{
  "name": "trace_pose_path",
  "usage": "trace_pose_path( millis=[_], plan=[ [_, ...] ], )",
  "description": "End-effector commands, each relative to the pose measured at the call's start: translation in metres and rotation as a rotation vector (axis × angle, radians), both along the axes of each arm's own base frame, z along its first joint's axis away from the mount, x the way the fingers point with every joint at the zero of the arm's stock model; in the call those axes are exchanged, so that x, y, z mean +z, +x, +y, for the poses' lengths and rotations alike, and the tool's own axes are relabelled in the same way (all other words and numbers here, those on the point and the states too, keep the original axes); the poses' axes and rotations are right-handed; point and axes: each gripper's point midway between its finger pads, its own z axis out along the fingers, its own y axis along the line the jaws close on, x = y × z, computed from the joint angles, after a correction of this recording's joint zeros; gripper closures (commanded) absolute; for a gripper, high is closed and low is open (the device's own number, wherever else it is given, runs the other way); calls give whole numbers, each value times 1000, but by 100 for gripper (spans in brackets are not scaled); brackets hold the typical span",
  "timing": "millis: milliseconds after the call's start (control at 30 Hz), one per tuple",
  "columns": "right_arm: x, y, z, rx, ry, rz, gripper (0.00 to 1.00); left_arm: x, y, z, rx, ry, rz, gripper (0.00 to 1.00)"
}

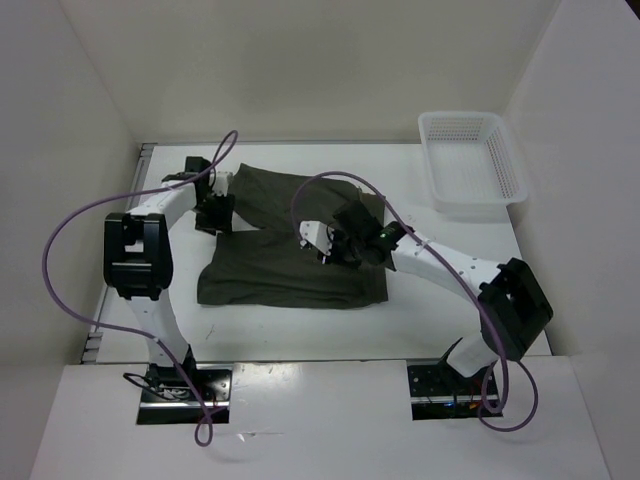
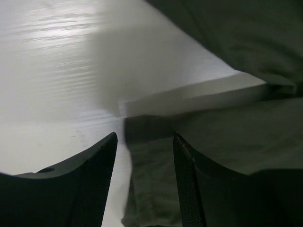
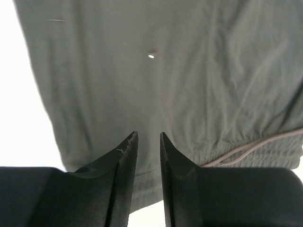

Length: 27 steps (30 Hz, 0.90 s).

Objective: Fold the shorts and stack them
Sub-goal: Flatten the shorts out

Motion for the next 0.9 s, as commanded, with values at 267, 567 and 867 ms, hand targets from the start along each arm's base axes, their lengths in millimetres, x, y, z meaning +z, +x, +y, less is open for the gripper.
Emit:
trace_pose_path(
  millis=[267, 567, 867],
  plan=[
    [-56, -43, -19, 207, -166, 100, 87, -35, -7, -17, -46, -4, 54, 87],
    [-84, -63, -50, 269, -294, 153, 100, -4, 34, 5, 4, 90, -80, 100],
    [-111, -88, -63, 343, -339, 191, 100, 29, 44, 32, 71, 178, -133, 100]
  ],
)
